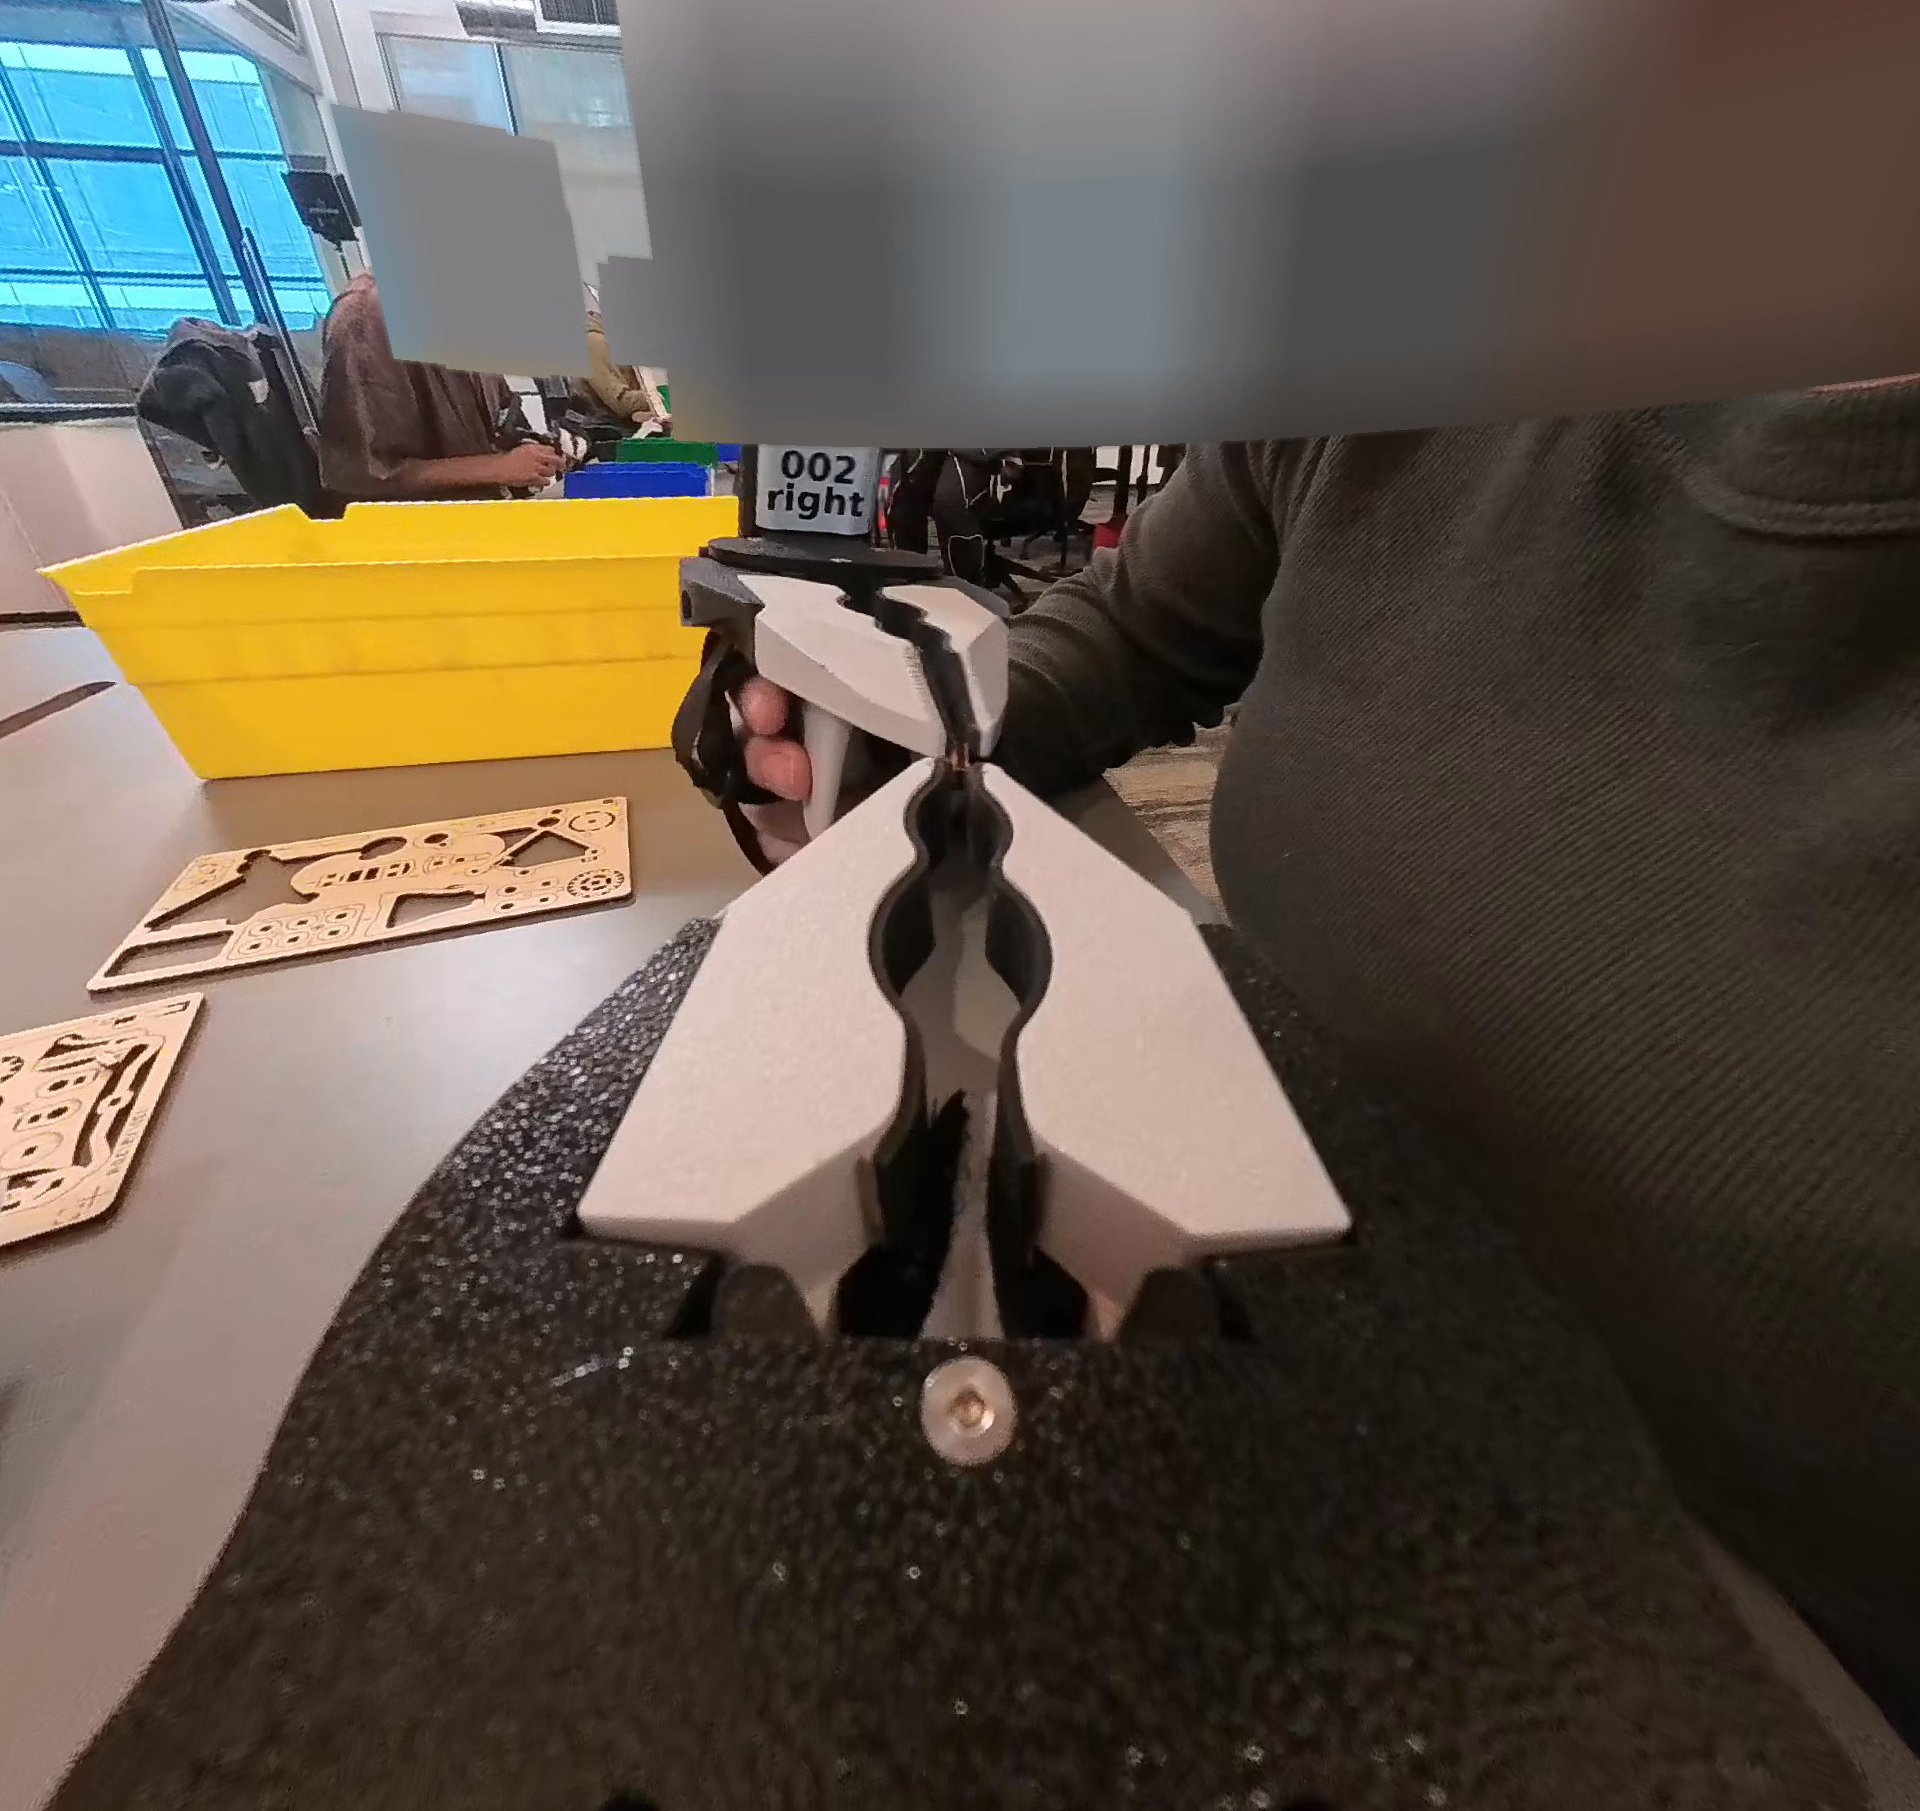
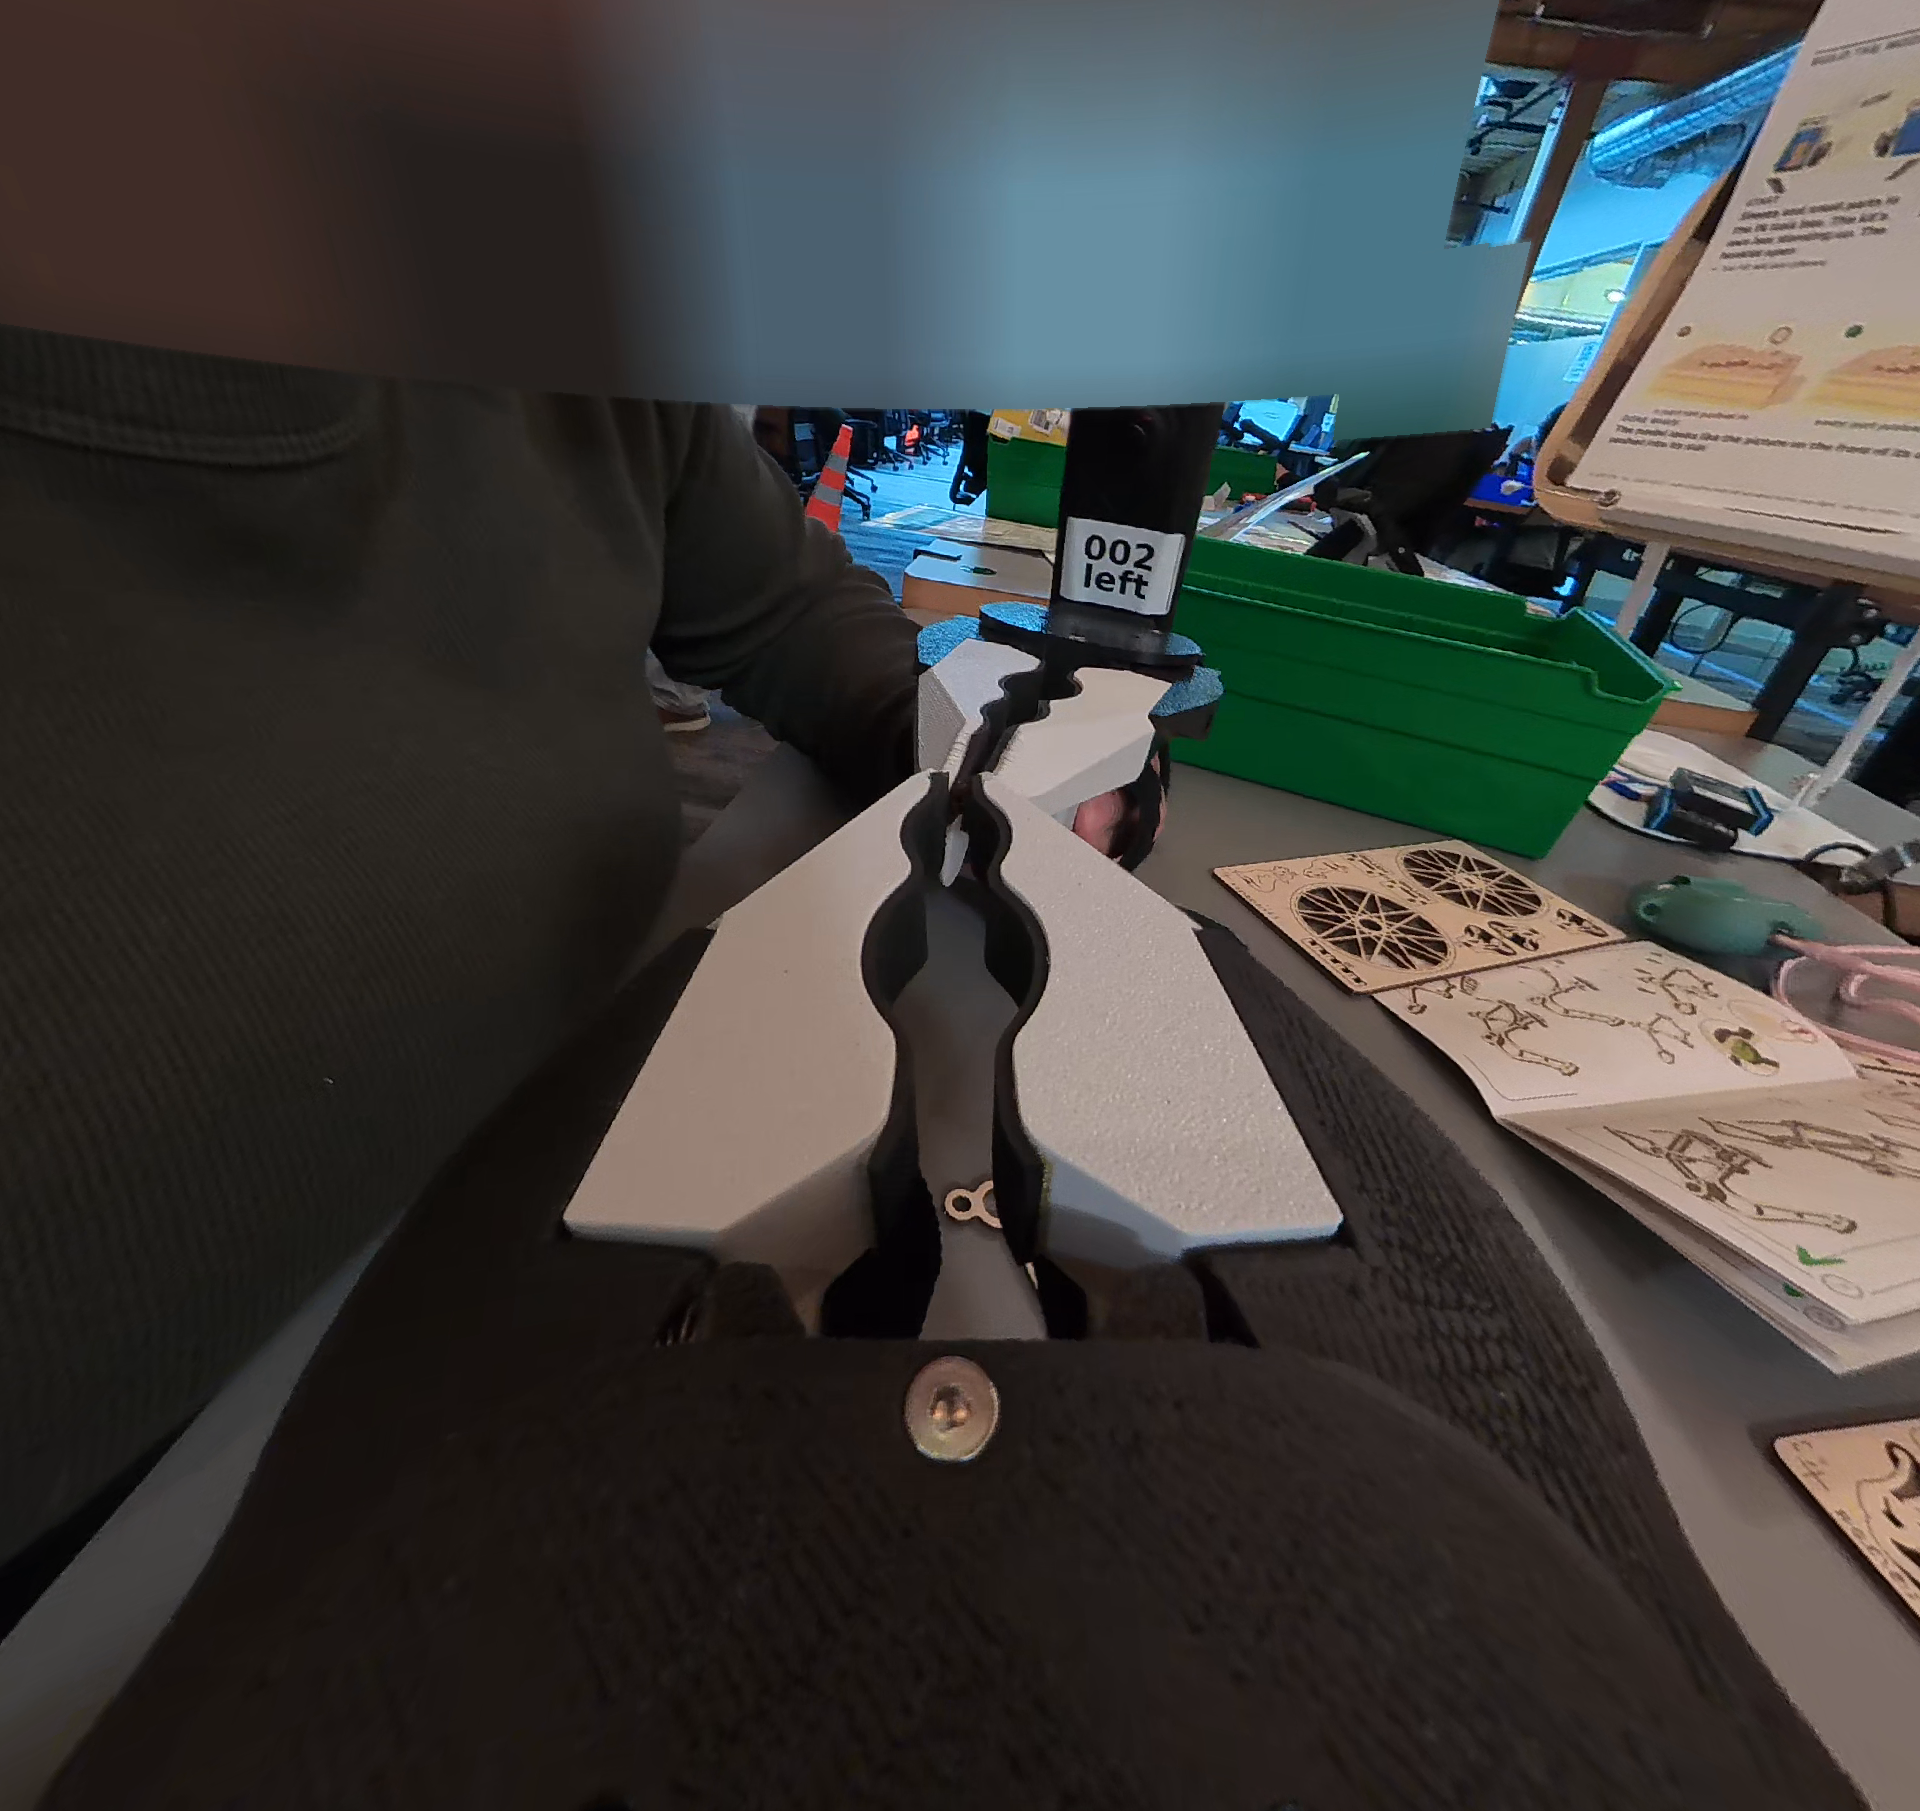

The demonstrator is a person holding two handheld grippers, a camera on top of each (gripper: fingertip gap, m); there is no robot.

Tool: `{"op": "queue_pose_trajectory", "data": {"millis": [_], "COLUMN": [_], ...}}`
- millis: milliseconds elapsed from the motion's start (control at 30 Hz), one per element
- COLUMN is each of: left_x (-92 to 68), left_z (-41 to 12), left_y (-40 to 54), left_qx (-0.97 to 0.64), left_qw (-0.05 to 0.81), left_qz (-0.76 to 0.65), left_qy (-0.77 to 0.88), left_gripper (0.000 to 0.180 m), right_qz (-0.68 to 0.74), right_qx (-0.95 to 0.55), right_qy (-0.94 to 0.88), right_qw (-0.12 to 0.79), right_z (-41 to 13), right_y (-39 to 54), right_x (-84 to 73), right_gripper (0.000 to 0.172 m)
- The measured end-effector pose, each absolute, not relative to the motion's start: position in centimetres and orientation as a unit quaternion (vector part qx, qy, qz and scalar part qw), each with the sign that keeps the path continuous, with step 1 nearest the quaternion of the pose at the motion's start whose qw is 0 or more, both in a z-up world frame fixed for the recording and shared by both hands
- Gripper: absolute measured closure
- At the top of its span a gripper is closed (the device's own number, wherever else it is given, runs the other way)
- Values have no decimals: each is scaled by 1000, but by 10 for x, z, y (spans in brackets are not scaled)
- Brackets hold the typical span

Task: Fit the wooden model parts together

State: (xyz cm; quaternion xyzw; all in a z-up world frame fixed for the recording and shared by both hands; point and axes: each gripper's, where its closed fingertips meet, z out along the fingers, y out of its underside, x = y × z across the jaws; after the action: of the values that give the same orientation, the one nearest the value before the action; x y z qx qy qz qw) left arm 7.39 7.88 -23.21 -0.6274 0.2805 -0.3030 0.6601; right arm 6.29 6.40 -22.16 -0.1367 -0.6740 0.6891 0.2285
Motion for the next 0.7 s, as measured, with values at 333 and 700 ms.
{"op": "queue_pose_trajectory", "data": {"millis": [333,700], "left_x": [68,63], "left_z": [-247,-327], "left_y": [86,93], "left_qx": [-673,-819], "left_qw": [639,458], "left_qz": [-255,-147], "left_qy": [269,312], "left_gripper": [174,164], "right_qz": [658,501], "right_qx": [-146,-190], "right_qy": [-700,-840], "right_qw": [236,80], "right_z": [-226,-312], "right_y": [77,121], "right_x": [61,48], "right_gripper": [171,171]}}
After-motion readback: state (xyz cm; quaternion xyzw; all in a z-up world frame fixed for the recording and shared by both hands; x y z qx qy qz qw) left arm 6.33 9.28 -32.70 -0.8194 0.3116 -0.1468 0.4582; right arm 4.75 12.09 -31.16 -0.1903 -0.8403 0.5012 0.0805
